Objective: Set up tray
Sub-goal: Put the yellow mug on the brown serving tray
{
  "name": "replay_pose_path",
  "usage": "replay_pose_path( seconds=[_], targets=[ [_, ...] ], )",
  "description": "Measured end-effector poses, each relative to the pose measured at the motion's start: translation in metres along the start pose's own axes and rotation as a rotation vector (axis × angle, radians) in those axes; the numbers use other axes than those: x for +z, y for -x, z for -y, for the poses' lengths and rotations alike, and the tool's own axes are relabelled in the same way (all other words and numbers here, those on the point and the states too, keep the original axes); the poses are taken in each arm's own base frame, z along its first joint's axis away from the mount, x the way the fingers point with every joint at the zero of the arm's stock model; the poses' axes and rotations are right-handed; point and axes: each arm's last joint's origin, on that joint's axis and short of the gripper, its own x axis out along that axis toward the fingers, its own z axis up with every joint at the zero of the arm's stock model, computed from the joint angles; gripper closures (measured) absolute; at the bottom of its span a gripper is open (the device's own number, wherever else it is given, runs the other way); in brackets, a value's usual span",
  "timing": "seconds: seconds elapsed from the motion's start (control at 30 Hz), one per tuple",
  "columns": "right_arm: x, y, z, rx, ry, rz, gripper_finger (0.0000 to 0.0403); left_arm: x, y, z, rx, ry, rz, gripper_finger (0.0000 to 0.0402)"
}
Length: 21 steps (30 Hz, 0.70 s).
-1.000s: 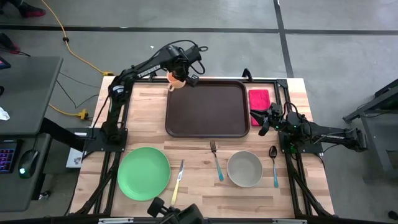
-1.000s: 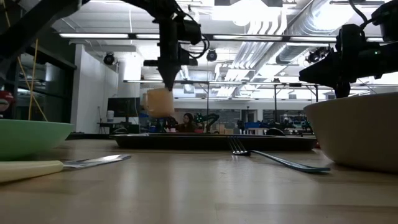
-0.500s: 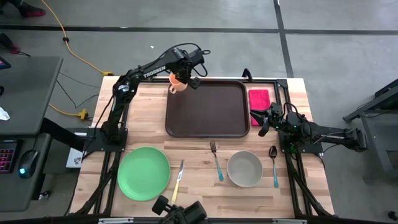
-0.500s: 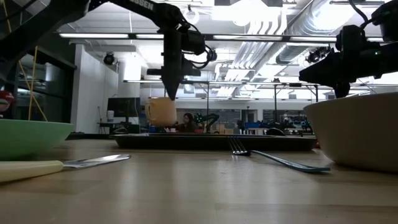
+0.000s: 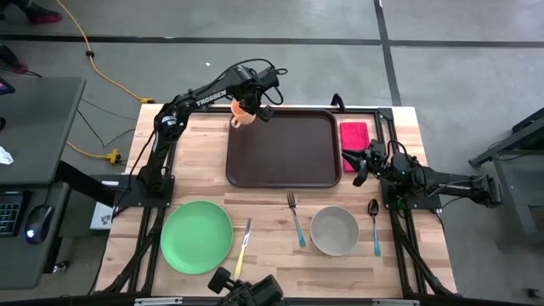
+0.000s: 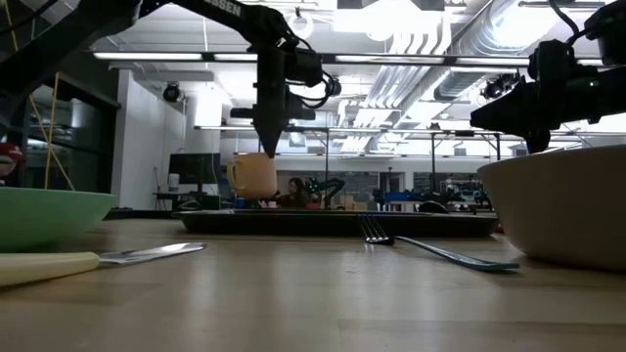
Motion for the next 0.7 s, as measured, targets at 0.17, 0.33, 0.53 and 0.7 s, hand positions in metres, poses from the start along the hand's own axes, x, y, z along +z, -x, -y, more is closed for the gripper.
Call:
replay_pose_path(
  seconds=[0.17, 0.33, 0.53, 0.7],
  targets=[
    [0.0, 0.0, 0.0, -0.002, 0.0, 0.001, 0.0346, 0.001, 0.0, 0.0, -0.001, 0.008, 0.008, 0.0395],
    [0.0, 0.0, 0.0, -0.001, 0.0, 0.001, 0.0346, 0.001, 0.0, 0.001, -0.004, 0.009, 0.013, 0.0395],
    [0.0, 0.0, 0.0, -0.001, 0.0, 0.001, 0.0346, -0.002, -0.013, 0.013, 0.012, -0.025, -0.027, 0.0395],
    [0.0, 0.0, 0.0, 0.001, 0.0, 0.0, 0.0346, -0.006, -0.027, 0.025, 0.028, -0.054, -0.06, 0.0395]
  ],
)
